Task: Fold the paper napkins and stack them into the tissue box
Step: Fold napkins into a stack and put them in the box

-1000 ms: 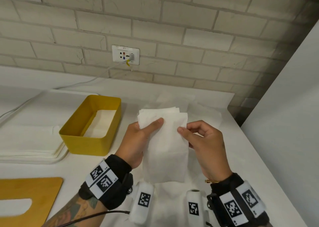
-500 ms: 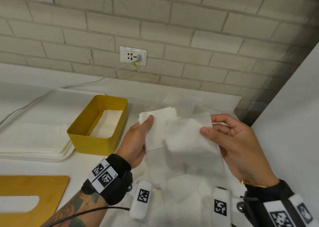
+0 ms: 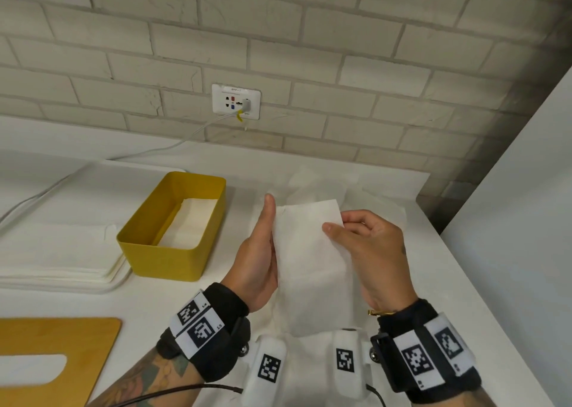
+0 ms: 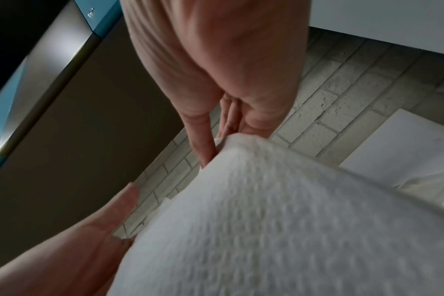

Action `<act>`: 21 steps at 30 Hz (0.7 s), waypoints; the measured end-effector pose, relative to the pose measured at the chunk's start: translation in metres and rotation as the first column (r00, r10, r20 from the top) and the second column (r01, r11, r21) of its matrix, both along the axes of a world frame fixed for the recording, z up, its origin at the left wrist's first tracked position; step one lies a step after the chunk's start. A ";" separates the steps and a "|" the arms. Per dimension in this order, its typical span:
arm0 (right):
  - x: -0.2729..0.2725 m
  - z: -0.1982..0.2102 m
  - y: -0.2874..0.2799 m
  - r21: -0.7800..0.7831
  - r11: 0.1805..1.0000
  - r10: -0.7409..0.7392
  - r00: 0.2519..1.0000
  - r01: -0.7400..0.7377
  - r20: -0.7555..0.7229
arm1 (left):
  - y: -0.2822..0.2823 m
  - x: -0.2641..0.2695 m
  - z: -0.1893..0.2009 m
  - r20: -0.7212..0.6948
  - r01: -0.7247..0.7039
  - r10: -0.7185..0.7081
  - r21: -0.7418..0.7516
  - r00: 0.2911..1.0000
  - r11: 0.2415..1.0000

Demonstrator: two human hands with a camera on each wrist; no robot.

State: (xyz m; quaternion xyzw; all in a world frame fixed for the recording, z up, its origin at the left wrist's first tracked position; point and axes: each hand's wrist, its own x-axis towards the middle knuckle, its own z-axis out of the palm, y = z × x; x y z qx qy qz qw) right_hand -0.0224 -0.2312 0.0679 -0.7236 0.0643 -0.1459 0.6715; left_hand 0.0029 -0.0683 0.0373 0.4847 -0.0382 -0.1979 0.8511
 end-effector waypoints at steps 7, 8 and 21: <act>-0.001 -0.009 0.004 -0.008 1.000 -0.027 1.000 0.027 0.004 | -0.009 0.000 -0.003 0.084 -0.076 0.065 0.136 0.994 0.988; -0.002 -0.012 0.003 -0.025 1.000 0.005 1.000 -0.006 -0.017 | -0.008 0.002 -0.002 0.084 -0.097 0.086 0.138 0.993 0.986; -0.018 -0.029 -0.044 -0.122 0.899 0.384 0.891 -0.421 -0.243 | 0.020 0.004 0.027 0.207 -0.084 0.046 0.180 0.977 0.980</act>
